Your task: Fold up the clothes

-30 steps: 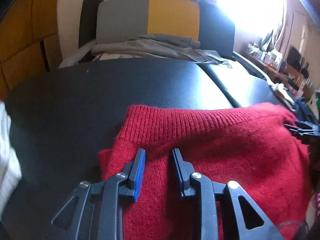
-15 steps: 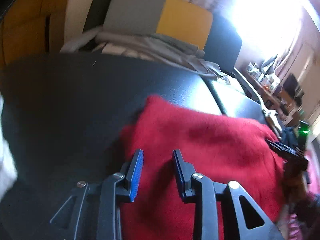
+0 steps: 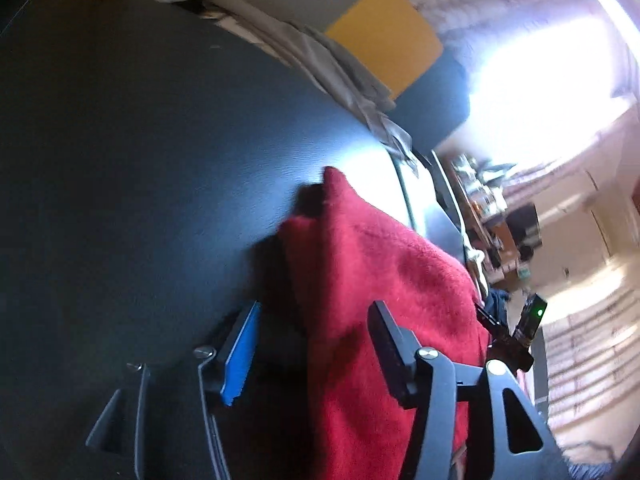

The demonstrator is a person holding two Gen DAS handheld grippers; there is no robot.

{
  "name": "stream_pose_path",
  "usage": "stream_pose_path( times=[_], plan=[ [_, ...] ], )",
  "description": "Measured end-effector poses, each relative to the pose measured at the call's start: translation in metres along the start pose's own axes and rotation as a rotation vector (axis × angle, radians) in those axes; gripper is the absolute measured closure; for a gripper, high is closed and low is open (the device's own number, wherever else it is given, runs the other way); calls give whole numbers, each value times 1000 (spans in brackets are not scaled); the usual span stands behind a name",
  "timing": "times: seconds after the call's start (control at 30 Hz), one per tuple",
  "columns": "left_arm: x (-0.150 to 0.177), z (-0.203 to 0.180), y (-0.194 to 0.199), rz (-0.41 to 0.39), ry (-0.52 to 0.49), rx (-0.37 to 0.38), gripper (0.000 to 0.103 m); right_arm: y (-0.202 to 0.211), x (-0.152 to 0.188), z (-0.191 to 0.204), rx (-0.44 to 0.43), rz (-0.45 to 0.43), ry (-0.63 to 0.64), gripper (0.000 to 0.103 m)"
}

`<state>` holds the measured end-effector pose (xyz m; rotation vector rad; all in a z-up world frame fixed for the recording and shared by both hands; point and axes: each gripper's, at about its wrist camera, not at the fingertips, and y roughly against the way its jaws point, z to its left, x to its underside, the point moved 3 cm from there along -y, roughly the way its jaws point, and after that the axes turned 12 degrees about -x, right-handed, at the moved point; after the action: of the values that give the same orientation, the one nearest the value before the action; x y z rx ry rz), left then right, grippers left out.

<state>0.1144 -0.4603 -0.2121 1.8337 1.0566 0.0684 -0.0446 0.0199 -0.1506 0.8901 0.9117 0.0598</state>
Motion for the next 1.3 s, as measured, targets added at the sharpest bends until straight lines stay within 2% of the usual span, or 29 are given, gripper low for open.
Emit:
stream_pose_path(
  times=[0.13, 0.23, 0.27, 0.3, 0.33, 0.37, 0.57, 0.8, 0.97, 1.13, 1.17, 1.27, 1.3],
  plan=[
    [-13, -18, -18, -6, -66, 21, 26, -1, 1, -1, -2, -1, -1, 0],
    [-11, -37, -27, 3, -161, -5, 27, -1, 1, -2, -10, -4, -5, 0],
    [-10, -40, -29, 22, -162, 3, 48, -1, 1, -2, -13, -5, -7, 0],
    [-9, -42, -31, 43, -156, 13, 75, -1, 1, -2, -15, -7, -10, 0],
    [-8, -36, -37, 88, -84, 43, 83, -1, 1, -3, -18, -8, -11, 0],
    [-9, -32, -36, 75, -45, 52, 85, -1, 1, -3, -20, -9, -13, 0],
    [-28, -33, -18, 4, -75, -87, 88, 0, 1, 3, -21, 24, 9, 0],
    [-82, -13, 33, -47, -108, -249, 89, 50, 12, 59, -230, 235, 419, 0],
    [-96, -36, 60, -37, -192, -307, 89, 61, 20, 86, -345, 327, 554, 7],
    [-97, -63, 70, -12, -204, -309, 89, 44, 13, 108, -420, 348, 632, 7],
    [-98, -68, 72, -8, -204, -304, 89, 33, 13, 109, -441, 380, 640, 7],
    [-96, -84, 79, 3, -169, -249, 89, -7, 28, 96, -351, 503, 661, 5],
    [-95, -91, 84, 4, -155, -220, 89, -9, 30, 92, -361, 478, 665, 2]
  ],
)
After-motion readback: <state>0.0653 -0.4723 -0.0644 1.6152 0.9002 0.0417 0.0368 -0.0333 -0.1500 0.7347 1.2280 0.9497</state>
